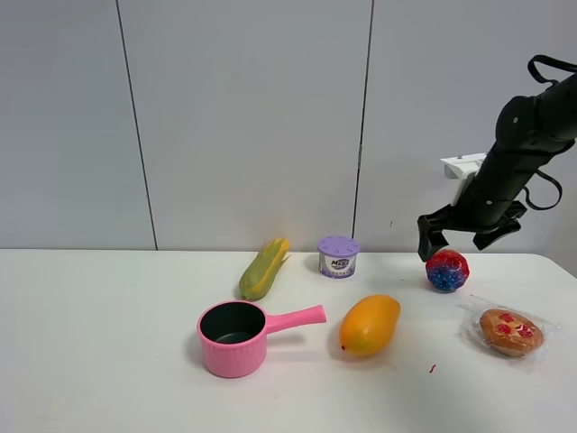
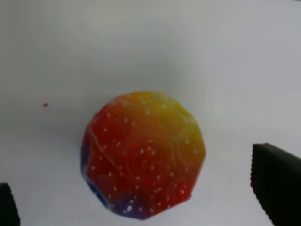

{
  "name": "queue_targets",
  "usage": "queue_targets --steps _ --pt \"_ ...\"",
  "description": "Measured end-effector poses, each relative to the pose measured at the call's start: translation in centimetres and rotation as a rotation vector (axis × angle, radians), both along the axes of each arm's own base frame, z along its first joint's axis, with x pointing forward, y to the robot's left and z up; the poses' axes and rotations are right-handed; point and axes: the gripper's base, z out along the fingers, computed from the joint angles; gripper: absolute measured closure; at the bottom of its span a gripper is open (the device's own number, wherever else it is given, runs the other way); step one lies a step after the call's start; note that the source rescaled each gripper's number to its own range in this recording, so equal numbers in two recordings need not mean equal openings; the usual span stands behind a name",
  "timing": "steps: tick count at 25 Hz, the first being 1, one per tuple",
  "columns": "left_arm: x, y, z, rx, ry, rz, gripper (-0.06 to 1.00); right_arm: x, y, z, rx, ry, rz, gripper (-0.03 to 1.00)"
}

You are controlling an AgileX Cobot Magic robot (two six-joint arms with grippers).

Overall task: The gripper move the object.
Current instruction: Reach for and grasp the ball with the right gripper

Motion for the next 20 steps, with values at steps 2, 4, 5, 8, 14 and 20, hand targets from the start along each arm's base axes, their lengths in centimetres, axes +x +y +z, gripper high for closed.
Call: queue_targets --steps 2,4,5,8,14,20 --pt "0.0 0.0 0.0 0.0 0.0 0.0 -0.06 0.1 0.0 -0.5 -0.008 0.002 0.003 -0.03" --pt "0.0 0.0 0.0 0.0 0.0 0.0 -0.06 0.3 0.0 -1.2 -0.009 0.007 0.003 -0.03" --pt "0.0 0.0 0.0 0.0 0.0 0.0 -0.06 0.3 0.0 -1.6 -0.009 0.008 0.003 -0.03" --pt "0.0 0.0 0.0 0.0 0.0 0.0 -0.06 0.5 0.0 -2.4 -0.01 0.015 0.002 -0.03" --pt "0.0 0.0 0.0 0.0 0.0 0.0 -0.06 1.0 -0.1 -3.0 -0.01 -0.029 -0.001 -0.03" --pt "0.0 0.0 0.0 0.0 0.0 0.0 -0.06 1.2 -0.1 -4.5 -0.011 -0.01 -0.002 -0.03"
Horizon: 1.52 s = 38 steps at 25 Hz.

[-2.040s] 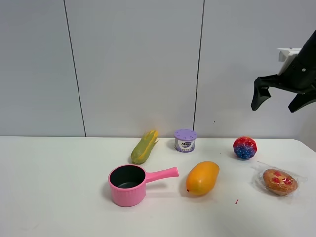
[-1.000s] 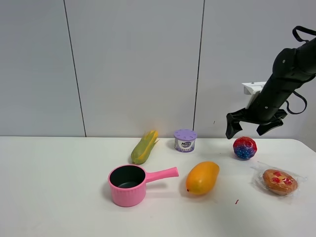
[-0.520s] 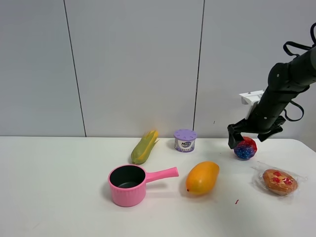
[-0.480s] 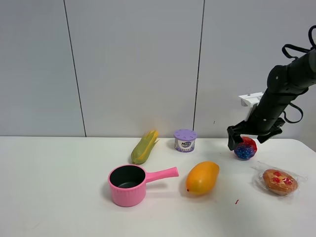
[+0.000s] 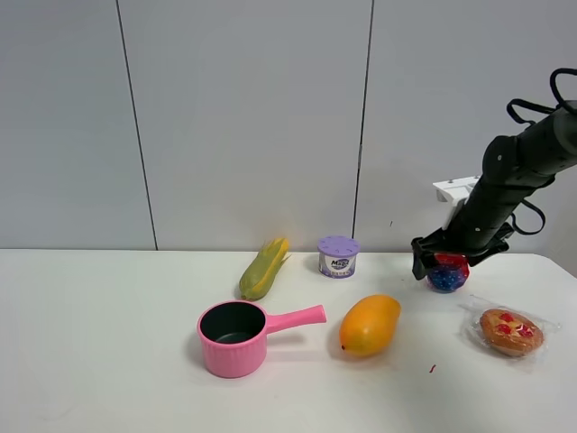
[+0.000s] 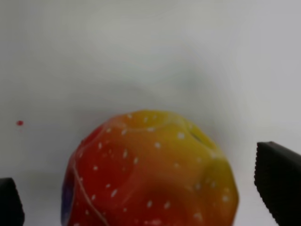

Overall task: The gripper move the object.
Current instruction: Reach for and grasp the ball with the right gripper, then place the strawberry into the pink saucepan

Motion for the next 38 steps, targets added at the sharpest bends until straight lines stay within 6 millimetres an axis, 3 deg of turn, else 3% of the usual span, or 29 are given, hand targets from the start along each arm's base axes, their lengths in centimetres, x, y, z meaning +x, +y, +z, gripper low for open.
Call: queue_targets --steps 12,13,15,18,19,26,30,33,38 --pt "0.0 0.0 0.0 0.0 0.0 0.0 -0.06 0.3 0.0 -0.6 0.001 -0.022 -0.005 -0.03" --pt "0.0 0.0 0.0 0.0 0.0 0.0 -0.06 0.4 0.0 -0.6 0.006 -0.03 -0.012 0.01" --pt "0.0 0.0 0.0 0.0 0.0 0.0 -0.06 0.5 0.0 -0.6 0.009 -0.041 -0.018 0.25" --pt "0.0 0.0 0.0 0.0 0.0 0.0 -0.06 0.5 0.0 -0.5 0.012 -0.043 -0.022 0.93" --pt "0.0 0.0 0.0 0.0 0.0 0.0 -0.06 0.5 0.0 -0.5 0.012 -0.043 -0.022 0.97" --pt "0.0 0.0 0.0 -0.003 0.0 0.001 -0.06 0.3 0.0 -0.4 0.019 -0.015 -0.033 0.96" --pt "0.0 0.0 0.0 -0.004 0.0 0.002 -0.06 -0.3 0.0 1.5 0.055 0.005 -0.091 0.96" --pt "0.0 0.0 0.0 -0.004 0.0 0.002 -0.06 -0.9 0.0 5.2 0.084 -0.028 -0.124 0.96" --pt "0.0 0.0 0.0 -0.004 0.0 0.002 -0.06 -3.6 0.5 13.3 0.163 -0.089 -0.123 0.96"
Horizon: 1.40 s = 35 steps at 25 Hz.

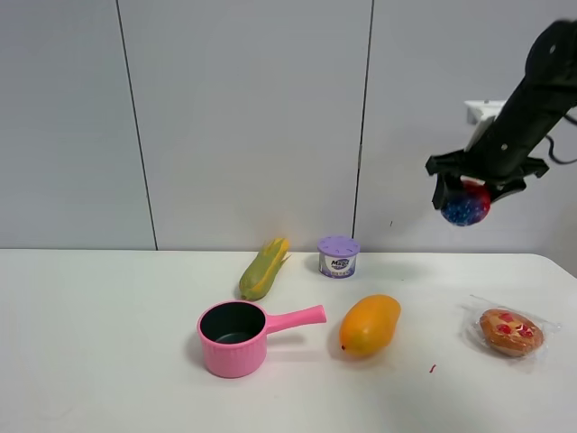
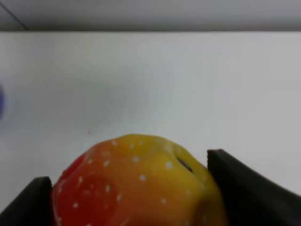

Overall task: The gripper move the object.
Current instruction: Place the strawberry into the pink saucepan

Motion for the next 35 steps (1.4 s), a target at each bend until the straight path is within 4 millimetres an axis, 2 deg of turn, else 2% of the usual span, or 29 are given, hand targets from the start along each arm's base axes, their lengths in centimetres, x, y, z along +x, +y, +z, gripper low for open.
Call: queue_targets --steps 5,8,11,15,20,26,29,35 --pt "0.0 0.0 0.0 0.0 0.0 0.0 -0.06 -3.7 1.4 6.7 0.078 -0.069 0.105 0.96" --pt "0.0 0.0 0.0 0.0 0.0 0.0 -0.06 -5.4 3.4 9.2 0.049 -0.14 0.248 0.96" --pt "0.0 0.0 0.0 0.0 0.0 0.0 -0.06 -6.5 6.6 10.0 -0.005 -0.189 0.421 0.96" --pt "0.0 0.0 0.0 0.0 0.0 0.0 -0.06 -6.8 11.0 9.6 -0.027 -0.258 0.55 0.96" --pt "0.0 0.0 0.0 0.0 0.0 0.0 -0.06 -5.8 15.3 7.5 -0.022 -0.326 0.595 0.96" --pt "0.0 0.0 0.0 0.0 0.0 0.0 -0.06 -4.2 19.3 1.7 -0.029 -0.277 0.639 0.96" --pt "0.0 0.0 0.0 0.0 0.0 0.0 -0.06 -3.2 20.4 -1.4 -0.04 -0.262 0.633 0.96" --pt "0.0 0.0 0.0 0.0 0.0 0.0 -0.06 -2.0 20.9 -6.7 -0.061 -0.188 0.624 0.96"
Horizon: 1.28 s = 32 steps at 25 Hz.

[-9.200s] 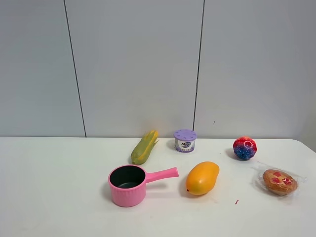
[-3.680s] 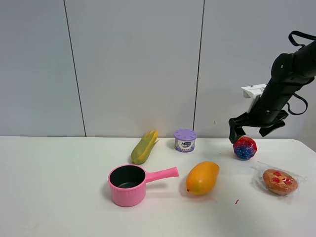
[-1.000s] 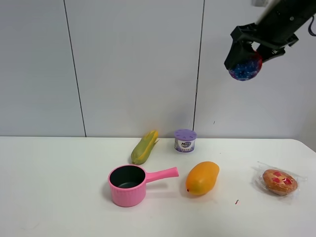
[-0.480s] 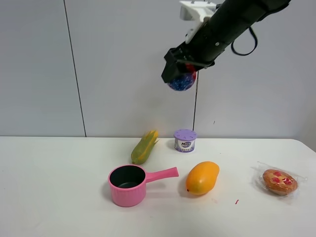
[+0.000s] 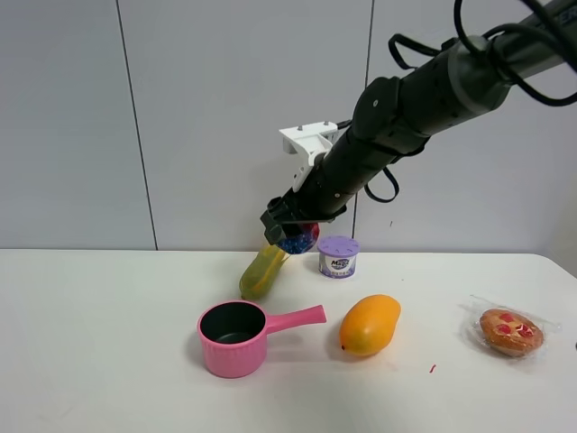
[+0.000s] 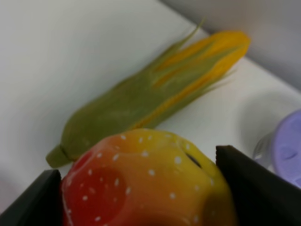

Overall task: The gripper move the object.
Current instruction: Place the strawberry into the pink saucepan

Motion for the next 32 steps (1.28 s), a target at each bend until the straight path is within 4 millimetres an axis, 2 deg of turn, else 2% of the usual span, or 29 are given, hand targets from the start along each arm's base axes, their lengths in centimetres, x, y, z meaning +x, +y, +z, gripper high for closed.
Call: queue_targets --steps 2,5,13,18,32 --pt "0.0 0.0 0.0 0.0 0.0 0.0 -0.06 0.1 0.1 -0.8 -0.008 0.016 0.0 0.96" --pt "0.0 0.0 0.0 0.0 0.0 0.0 -0.06 -0.4 1.0 -1.0 -0.018 0.013 0.032 0.96" --pt "-0.1 0.0 0.0 0.0 -0.003 0.0 -0.06 -4.3 6.7 -1.0 -0.045 -0.033 0.216 0.96" --pt "-0.1 0.0 0.0 0.0 -0.003 0.0 -0.06 -6.6 9.4 -1.0 -0.046 -0.034 0.291 0.96" --pt "-0.1 0.0 0.0 0.0 -0.003 0.0 -0.06 -7.5 9.5 -1.4 -0.062 0.061 0.294 0.96"
